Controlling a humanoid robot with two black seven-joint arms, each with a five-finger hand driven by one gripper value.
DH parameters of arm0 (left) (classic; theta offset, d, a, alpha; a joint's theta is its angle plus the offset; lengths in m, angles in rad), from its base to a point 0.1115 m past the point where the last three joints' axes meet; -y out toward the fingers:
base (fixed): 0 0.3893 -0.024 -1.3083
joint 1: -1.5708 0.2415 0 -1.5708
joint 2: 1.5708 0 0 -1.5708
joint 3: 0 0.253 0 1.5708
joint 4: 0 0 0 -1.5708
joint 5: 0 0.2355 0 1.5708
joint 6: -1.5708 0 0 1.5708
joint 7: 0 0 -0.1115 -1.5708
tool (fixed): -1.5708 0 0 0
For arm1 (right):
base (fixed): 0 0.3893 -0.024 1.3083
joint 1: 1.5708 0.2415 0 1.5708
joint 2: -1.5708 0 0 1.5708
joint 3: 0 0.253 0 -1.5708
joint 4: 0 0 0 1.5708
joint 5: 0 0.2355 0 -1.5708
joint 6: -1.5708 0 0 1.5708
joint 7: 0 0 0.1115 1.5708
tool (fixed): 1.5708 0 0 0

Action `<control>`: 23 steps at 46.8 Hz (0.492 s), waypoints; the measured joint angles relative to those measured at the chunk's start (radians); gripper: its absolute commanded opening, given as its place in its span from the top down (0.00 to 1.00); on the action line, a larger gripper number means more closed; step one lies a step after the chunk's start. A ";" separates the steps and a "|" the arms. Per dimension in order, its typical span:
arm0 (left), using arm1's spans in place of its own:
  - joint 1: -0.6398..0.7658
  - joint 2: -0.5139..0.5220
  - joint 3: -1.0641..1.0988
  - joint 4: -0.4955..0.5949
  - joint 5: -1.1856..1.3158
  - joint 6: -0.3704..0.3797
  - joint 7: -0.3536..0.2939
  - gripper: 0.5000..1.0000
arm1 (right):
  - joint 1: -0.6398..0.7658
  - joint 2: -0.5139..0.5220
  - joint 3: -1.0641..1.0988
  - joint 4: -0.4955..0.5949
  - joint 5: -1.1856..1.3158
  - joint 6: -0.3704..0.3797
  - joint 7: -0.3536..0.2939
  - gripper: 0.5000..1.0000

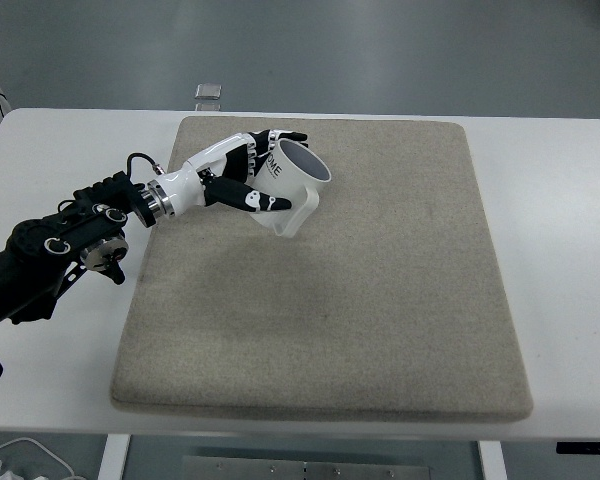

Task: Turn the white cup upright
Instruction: 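Lower the mug onto its base on the pad with the left hand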

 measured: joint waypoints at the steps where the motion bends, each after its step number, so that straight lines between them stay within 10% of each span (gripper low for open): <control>1: 0.001 0.000 0.001 0.000 0.000 0.000 0.000 0.31 | 0.000 0.000 0.000 0.000 0.000 0.000 0.000 0.14; 23: 0.003 0.000 0.002 0.014 -0.005 0.000 0.000 0.07 | 0.000 0.000 0.000 0.000 -0.001 0.000 0.000 0.14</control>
